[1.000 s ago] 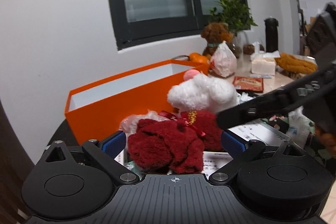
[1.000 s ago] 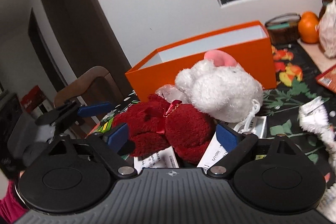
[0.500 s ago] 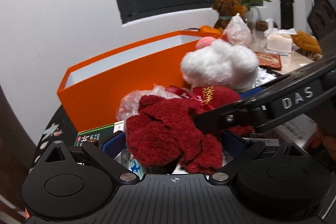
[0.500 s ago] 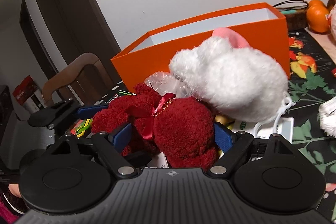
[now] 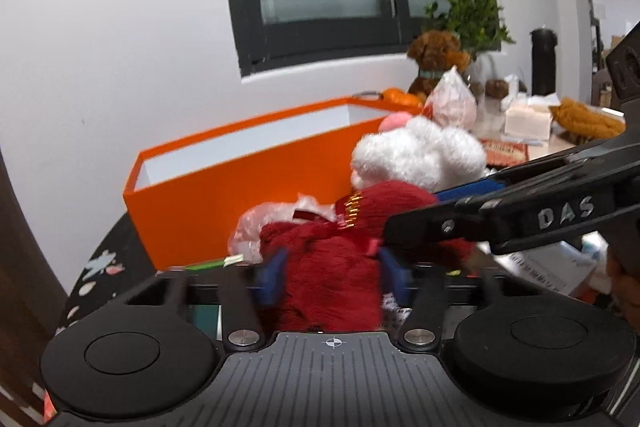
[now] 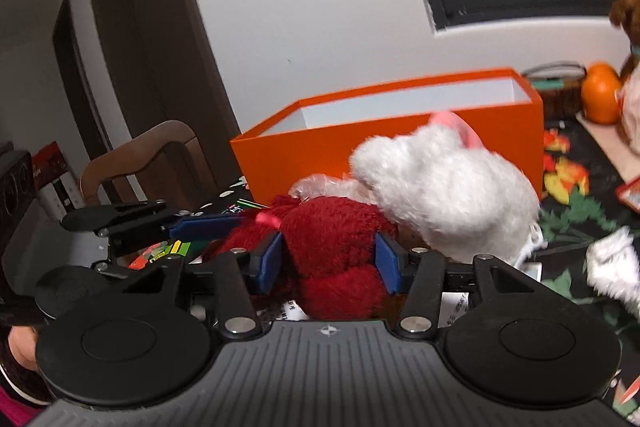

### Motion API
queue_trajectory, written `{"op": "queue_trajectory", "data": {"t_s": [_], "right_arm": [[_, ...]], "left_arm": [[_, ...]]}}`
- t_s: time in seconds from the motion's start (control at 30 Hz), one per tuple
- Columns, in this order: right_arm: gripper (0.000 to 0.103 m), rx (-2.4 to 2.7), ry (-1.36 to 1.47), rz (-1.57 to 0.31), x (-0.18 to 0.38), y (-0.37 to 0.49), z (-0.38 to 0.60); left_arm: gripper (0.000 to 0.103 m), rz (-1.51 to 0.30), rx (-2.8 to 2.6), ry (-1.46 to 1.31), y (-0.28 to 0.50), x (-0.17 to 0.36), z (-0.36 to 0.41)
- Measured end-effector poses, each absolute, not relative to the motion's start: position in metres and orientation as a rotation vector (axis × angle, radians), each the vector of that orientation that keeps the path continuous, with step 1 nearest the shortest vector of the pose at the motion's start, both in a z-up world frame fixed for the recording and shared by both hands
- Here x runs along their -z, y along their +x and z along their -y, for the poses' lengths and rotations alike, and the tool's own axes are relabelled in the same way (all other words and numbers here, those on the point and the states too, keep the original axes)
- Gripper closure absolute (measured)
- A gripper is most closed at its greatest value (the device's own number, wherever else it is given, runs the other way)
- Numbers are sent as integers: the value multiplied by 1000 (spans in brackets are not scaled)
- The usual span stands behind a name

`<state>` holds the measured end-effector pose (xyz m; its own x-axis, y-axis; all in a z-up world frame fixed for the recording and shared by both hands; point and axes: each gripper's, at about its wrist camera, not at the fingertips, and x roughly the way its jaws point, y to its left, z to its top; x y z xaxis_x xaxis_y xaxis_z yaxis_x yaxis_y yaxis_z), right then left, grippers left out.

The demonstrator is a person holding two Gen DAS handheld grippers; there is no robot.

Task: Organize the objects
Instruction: 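Grasp the red plush toy with the left gripper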

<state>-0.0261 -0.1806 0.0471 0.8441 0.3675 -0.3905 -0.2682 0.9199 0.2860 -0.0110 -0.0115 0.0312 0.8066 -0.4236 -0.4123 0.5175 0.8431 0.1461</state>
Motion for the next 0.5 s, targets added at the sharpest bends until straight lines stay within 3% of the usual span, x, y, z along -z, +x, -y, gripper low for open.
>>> {"op": "queue_trajectory", "data": {"t_s": [0.1, 0.2, 0.33, 0.5], "right_arm": [[47, -329, 191, -442, -49, -29, 177], [46, -327, 199, -480, -43, -24, 175], [32, -335, 266, -512, -34, -17, 185], [27, -351, 359, -540, -29, -9, 194]], "left_arm": [[8, -369, 515, 287, -14, -30, 14], [0, -406, 475, 294, -8, -25, 12], [0, -428, 453, 251, 3, -25, -2], [0, -474, 476, 223, 16, -21, -2]]}}
